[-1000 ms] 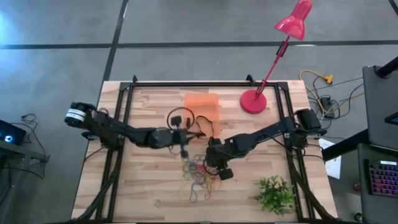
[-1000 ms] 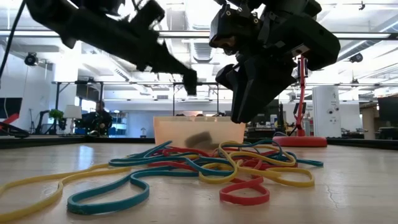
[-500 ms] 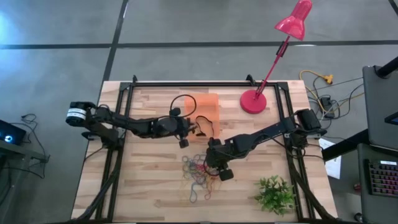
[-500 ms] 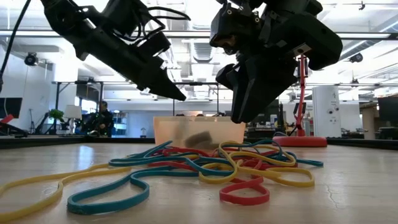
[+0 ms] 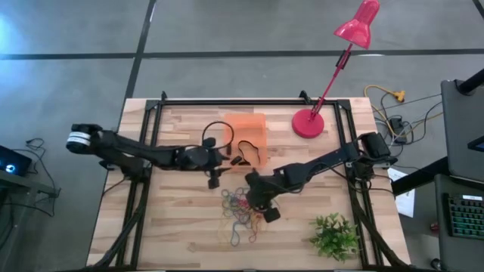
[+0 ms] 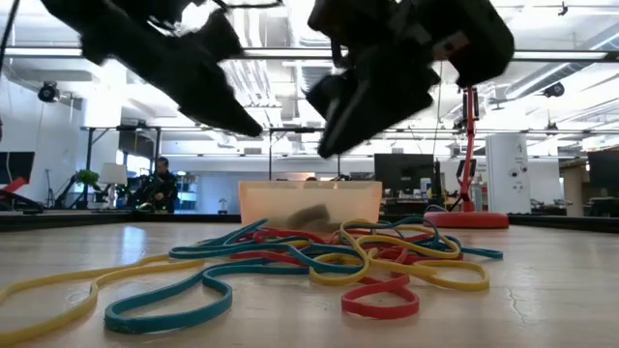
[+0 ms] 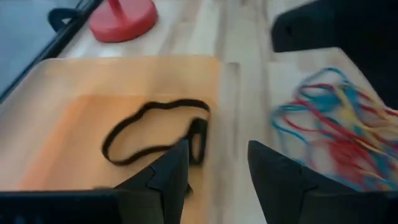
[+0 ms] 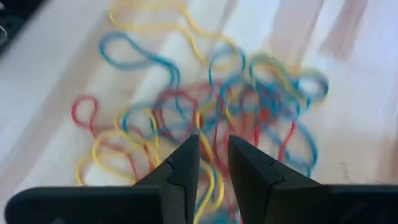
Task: Pick and place rubber bands into bin
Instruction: Put the blue rubber band into the orange bin
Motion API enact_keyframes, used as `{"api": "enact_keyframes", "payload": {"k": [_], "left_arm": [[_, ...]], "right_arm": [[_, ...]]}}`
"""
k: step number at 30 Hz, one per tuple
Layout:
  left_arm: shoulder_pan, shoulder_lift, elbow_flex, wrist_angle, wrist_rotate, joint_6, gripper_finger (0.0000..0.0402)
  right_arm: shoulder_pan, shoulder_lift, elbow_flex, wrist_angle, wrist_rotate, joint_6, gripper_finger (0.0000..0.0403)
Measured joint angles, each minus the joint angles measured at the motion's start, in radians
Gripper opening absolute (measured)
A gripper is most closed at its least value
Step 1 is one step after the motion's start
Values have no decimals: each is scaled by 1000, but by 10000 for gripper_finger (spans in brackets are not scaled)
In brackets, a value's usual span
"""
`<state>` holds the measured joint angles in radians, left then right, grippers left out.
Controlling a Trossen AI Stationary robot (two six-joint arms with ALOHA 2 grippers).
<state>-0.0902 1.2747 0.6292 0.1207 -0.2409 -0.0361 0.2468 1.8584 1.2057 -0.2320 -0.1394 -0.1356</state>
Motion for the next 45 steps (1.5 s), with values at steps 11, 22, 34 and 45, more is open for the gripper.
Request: {"api": "enact_keyframes", "payload": {"k": [11,22,34,45], "left_arm": [[-285,-274,-204,128,-134,-85,151],[-306,-462,-305,191,-169,-88,151],[-306,-436,-308,187,-169,-78,151],[-306,-447,-308,193,-169,-79,151]], "right_arm": [[-4,16,-52,168,90,-182,83],[-4,149,-31,264,222,-292,72],[-5,178,-5,261,326,-369,68],[-2,235,1,267,383,-468,68]]}}
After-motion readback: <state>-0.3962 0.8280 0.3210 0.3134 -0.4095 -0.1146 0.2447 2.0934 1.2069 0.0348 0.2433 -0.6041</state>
